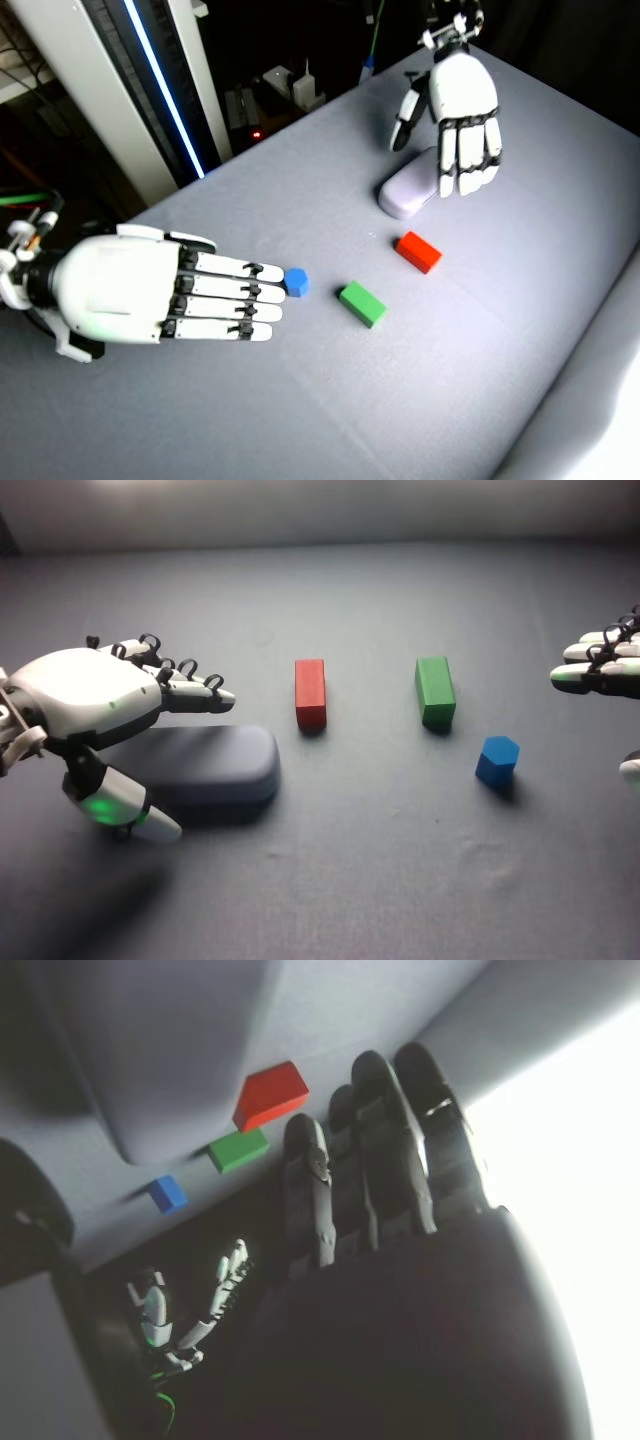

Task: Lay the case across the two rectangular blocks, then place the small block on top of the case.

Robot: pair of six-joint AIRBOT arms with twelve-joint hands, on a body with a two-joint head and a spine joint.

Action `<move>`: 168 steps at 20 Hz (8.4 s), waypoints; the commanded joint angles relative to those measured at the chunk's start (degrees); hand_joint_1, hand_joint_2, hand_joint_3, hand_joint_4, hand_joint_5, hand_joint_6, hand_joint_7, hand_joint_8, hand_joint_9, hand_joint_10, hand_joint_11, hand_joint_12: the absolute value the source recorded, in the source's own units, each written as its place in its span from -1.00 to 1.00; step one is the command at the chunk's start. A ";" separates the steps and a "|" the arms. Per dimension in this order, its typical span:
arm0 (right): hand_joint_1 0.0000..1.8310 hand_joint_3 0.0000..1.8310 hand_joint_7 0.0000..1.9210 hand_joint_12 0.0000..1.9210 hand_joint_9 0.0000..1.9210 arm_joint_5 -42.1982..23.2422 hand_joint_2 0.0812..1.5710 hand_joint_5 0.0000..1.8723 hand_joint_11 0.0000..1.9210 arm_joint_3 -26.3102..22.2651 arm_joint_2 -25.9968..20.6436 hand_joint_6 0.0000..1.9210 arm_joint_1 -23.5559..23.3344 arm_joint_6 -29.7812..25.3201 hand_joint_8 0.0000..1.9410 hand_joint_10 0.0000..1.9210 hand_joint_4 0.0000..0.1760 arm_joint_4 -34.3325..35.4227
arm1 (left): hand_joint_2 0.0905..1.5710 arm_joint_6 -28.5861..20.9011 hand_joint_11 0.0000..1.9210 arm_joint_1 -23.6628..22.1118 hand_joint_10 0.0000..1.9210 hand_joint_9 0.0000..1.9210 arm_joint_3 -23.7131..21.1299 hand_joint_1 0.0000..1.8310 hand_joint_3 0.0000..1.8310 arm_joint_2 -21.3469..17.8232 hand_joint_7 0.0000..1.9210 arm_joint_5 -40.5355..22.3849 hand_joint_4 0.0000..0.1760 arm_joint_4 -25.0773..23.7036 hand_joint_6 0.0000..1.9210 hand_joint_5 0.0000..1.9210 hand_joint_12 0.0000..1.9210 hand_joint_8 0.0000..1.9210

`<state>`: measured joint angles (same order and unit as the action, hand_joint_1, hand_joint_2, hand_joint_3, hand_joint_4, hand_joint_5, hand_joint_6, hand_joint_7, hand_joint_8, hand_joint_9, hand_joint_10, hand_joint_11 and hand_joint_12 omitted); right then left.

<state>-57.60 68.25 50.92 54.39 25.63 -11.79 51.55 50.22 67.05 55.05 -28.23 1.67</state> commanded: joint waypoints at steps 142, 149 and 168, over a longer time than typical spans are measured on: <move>0.39 -1.00 0.24 0.42 0.34 17.97 0.31 0.11 0.29 18.44 21.74 -0.18 -36.70 -6.39 -0.17 0.05 -1.00 -27.01 | 0.11 -8.29 -1.00 13.81 -1.00 -0.88 -12.76 -0.13 -1.00 -3.05 -0.88 -48.93 -0.49 12.14 -1.00 -0.86 -0.51 -1.00; 0.35 -1.00 0.15 0.41 0.10 22.00 0.34 0.09 -0.12 20.94 24.18 0.02 -36.70 -6.38 -0.20 -0.15 -0.78 -27.28 | 0.10 -8.51 -1.00 13.63 -1.00 -0.87 -12.71 -0.14 -1.00 -2.83 -0.87 -48.75 -0.72 11.98 -1.00 -0.84 -0.46 -1.00; 0.21 -1.00 -0.07 0.40 -0.12 25.42 0.29 -0.05 -0.32 22.93 25.56 -0.99 -36.70 -5.68 -0.45 -0.16 -1.00 -27.27 | 0.12 -8.88 -1.00 13.54 -1.00 -0.88 -12.24 -0.10 -1.00 -2.28 -0.88 -48.04 -1.00 11.78 -1.00 -0.82 -0.50 -1.00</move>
<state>-27.53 90.94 76.69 18.70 19.73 -41.15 43.13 64.51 54.41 52.40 -69.34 14.09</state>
